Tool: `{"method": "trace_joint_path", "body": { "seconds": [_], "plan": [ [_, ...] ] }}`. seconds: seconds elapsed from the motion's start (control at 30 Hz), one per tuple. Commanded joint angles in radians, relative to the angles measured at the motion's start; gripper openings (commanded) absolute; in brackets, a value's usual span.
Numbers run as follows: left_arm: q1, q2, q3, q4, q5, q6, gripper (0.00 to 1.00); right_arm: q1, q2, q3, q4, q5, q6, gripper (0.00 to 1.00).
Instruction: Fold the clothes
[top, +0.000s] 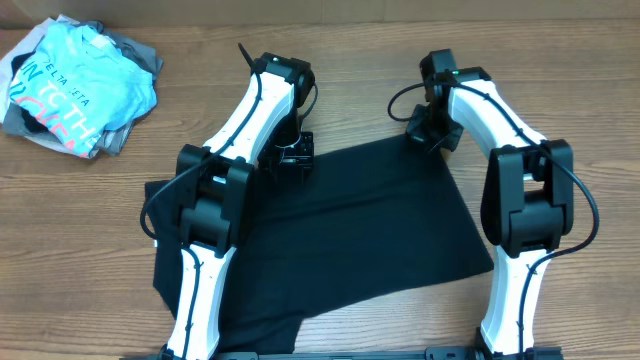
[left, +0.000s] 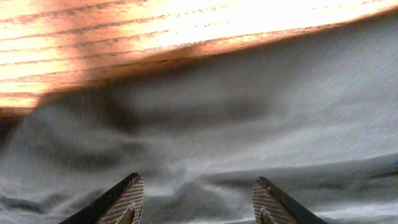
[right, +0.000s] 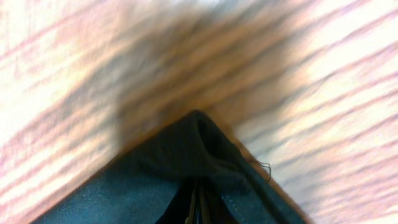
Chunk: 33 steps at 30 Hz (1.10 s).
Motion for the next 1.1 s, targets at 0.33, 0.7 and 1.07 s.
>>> {"method": "trace_joint_path", "body": {
  "seconds": [0.33, 0.7, 1.07],
  "plan": [
    [0.005, 0.018, 0.019, 0.040, 0.004, 0.001, 0.67, -0.294, 0.075, -0.020, 0.047, 0.125, 0.020, 0.04],
    [0.010, 0.018, 0.018, 0.187, 0.000, -0.057, 0.53, -0.408, 0.075, -0.019, -0.030, 0.134, 0.186, 0.04],
    [0.094, 0.021, -0.009, 0.225, 0.000, -0.094, 0.14, -0.426, 0.075, -0.019, -0.048, 0.079, 0.203, 0.04]
  ]
}}
